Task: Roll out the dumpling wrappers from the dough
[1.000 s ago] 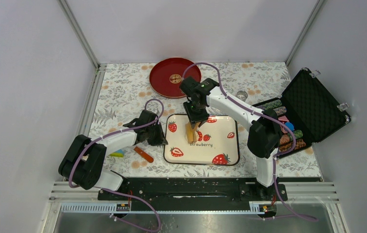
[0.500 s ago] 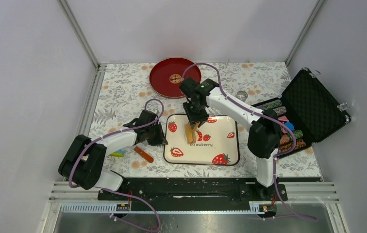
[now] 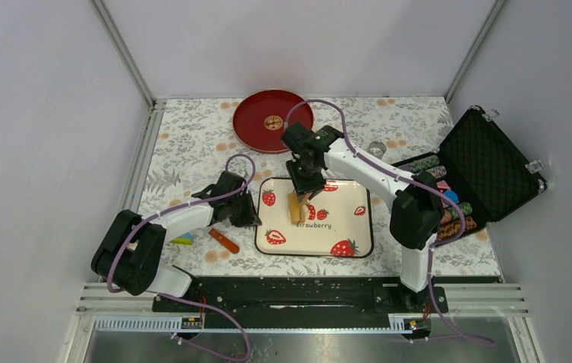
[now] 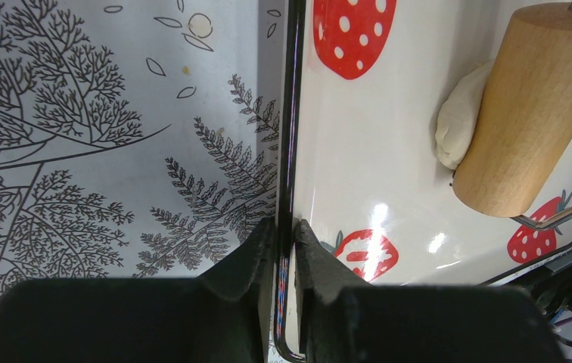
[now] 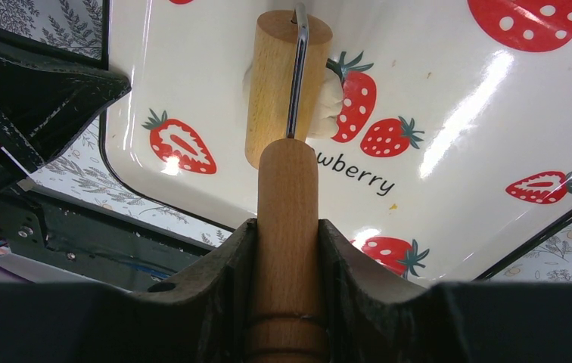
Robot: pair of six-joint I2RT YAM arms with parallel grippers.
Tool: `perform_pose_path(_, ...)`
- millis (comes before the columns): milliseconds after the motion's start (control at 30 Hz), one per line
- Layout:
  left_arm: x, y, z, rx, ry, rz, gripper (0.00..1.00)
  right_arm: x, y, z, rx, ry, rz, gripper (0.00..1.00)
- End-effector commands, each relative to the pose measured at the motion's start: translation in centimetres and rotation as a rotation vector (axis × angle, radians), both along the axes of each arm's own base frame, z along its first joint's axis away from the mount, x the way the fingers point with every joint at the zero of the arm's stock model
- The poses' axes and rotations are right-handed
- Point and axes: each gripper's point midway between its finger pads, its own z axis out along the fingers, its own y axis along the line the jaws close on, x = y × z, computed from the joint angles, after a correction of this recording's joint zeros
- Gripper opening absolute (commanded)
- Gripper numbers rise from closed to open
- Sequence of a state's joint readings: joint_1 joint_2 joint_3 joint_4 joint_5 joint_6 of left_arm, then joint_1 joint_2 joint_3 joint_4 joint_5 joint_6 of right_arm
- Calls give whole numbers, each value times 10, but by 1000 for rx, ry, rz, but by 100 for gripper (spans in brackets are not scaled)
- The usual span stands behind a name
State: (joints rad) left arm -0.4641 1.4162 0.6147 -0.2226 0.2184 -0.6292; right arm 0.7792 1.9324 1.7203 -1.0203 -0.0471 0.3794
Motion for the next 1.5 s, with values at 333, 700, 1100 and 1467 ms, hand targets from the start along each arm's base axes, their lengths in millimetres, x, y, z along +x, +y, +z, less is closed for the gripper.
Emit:
perform_pose_path(333, -12, 21, -18, 106, 53, 16, 0, -31, 28, -78, -43, 165, 48, 0)
perform_pose_path(700, -12, 21, -19, 106, 55, 15, 0, -36, 37, -82, -21, 181, 52, 0)
perform_pose_path(1100, -12, 21, -19, 107, 54, 15, 0, -42, 51, -85, 4, 201, 61, 0)
perform_pose_path(1467, -12, 21, -19, 106, 54, 15, 0, -47, 59, -92, 8, 221, 63, 0)
